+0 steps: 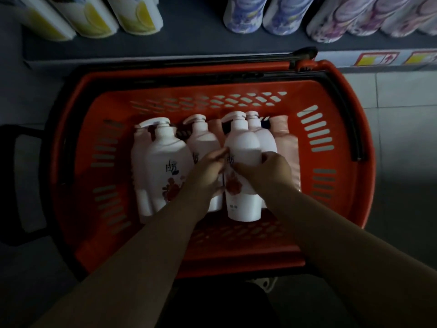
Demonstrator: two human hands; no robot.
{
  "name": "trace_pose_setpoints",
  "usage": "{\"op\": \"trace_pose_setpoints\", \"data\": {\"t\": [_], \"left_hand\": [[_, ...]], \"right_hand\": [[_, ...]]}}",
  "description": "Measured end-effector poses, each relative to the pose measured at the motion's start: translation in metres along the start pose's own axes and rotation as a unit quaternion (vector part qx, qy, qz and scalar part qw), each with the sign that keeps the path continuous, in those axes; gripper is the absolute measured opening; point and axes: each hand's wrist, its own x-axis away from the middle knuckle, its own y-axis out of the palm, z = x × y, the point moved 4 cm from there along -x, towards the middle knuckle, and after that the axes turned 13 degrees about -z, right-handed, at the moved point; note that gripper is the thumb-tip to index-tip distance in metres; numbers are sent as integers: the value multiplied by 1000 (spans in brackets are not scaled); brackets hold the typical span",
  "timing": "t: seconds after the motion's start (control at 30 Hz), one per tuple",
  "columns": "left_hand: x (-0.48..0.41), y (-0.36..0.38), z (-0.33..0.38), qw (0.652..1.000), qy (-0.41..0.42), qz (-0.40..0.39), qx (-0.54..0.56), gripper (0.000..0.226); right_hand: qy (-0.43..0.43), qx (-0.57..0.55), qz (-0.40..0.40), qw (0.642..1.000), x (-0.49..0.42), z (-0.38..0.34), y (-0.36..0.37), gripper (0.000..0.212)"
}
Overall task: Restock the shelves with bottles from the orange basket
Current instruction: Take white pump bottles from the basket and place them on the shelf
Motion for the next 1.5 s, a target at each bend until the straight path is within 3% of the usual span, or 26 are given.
{"op": "trace_pose_setpoints", "data": {"t": [0.27,0.53,0.73,1.0,1.23,1.5], "left_hand": [[23,-6,19,995,43,-27,-89,48],[114,30,83,987,129,-48,-83,35],[182,67,122,981,177,-57,-53,15],[248,103,177,962,261,-31,-66,36],[283,119,246,941,322,-30,-98,35],[312,136,329,905,395,-20,-158,32]], "right_hand": [[-4,-153,-74,985,39,-18,-25,35],[-79,-247,-105,960,121,-83,-78,24],[-169,-252,-86,949,184,-131,-121,15],[-249,-272,-82,926,240,-183,-163,14],[-322,-237,-96,911,261,-241,-191,33],[-380,-187,-82,902,275,-320,-229,35]]}}
